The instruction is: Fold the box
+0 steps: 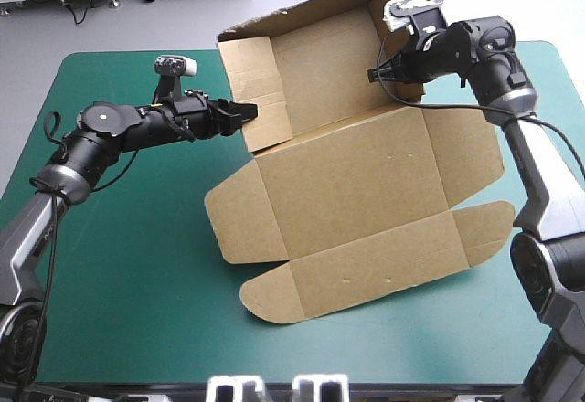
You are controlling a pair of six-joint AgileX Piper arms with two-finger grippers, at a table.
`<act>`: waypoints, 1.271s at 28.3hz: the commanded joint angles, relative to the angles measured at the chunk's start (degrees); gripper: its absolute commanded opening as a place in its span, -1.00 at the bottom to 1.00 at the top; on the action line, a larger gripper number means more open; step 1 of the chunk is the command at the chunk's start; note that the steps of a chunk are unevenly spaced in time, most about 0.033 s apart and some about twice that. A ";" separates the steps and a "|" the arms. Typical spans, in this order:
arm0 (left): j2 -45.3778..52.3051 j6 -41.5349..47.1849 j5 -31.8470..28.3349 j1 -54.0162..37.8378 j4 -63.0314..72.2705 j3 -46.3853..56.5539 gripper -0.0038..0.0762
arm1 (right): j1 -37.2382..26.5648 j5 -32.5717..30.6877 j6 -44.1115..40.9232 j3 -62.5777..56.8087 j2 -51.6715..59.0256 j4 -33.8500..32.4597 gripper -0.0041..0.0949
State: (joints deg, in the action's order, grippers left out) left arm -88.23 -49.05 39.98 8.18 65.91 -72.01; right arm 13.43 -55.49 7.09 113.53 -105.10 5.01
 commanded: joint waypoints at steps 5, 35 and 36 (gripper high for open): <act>2.39 8.64 -13.44 5.15 0.23 -1.93 0.01 | 2.57 5.13 -6.05 1.67 1.08 -0.23 -0.97; -3.71 31.37 1.68 7.14 -30.57 -6.68 -0.93 | 8.42 -12.50 -4.87 1.67 -6.10 2.98 -0.97; -5.16 33.02 7.05 7.36 -34.45 -8.62 -0.93 | 8.42 -16.39 -4.38 1.67 -7.16 3.22 -0.97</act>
State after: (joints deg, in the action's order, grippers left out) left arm -94.52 -16.34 39.65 13.78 29.59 -76.36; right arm 20.44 -70.39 -1.87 113.53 -114.18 1.68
